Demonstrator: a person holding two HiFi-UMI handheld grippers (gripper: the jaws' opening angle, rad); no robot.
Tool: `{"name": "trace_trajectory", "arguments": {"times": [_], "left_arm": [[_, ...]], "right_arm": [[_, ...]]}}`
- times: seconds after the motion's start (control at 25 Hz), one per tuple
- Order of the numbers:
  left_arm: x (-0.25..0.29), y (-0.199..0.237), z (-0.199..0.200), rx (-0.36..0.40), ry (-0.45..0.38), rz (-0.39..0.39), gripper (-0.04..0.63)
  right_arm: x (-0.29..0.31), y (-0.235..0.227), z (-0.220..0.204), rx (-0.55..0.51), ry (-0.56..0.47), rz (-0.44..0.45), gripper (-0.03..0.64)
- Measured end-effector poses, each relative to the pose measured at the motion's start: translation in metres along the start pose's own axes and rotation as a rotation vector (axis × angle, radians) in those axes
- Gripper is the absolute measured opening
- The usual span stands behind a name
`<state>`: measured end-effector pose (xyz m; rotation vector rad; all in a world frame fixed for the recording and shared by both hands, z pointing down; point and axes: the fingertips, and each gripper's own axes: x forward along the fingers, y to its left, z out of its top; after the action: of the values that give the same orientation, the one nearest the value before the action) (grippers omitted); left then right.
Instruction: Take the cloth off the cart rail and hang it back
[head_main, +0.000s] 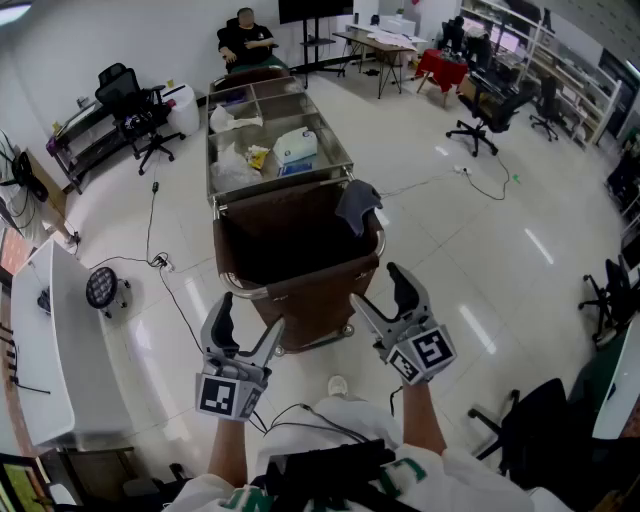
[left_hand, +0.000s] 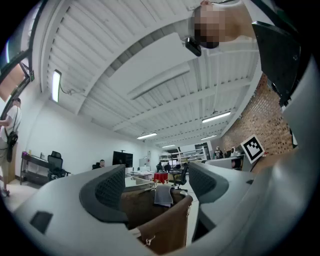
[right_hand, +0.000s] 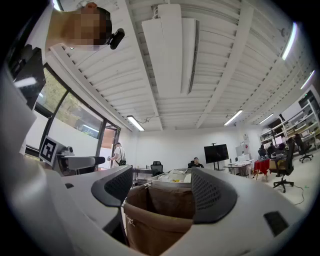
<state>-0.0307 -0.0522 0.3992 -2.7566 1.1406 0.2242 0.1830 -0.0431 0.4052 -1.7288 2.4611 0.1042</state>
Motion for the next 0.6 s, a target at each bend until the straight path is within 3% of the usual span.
{"name": "trace_trajectory", "arguments": {"times": [0.12,0.24,0.4,0.6], "left_arm": [[0.043,-0.01,0.012,-0.051,0.002,0.003,0.377],[0.074,-0.008,0.003,-0.027,0.004,0.008,0.377],[0.095,0.004,-0.004,0.006,0.012,0.005,0.377],[0.112,0.021,0.0,-0.046,0.016,-0.009,0.377]], "right_arm": [[0.02,-0.032,-0.001,-0.009,0.022,0.022,0.376],[0.04,-0.059,-0.002,-0.036,0.05,0.039,0.376],[0.061,-0.083,-0.013,-0.042,0.097,0.026,0.376],[0.095,-0.119,-0.046,-0.05,0.199,-0.028,0.376]]}}
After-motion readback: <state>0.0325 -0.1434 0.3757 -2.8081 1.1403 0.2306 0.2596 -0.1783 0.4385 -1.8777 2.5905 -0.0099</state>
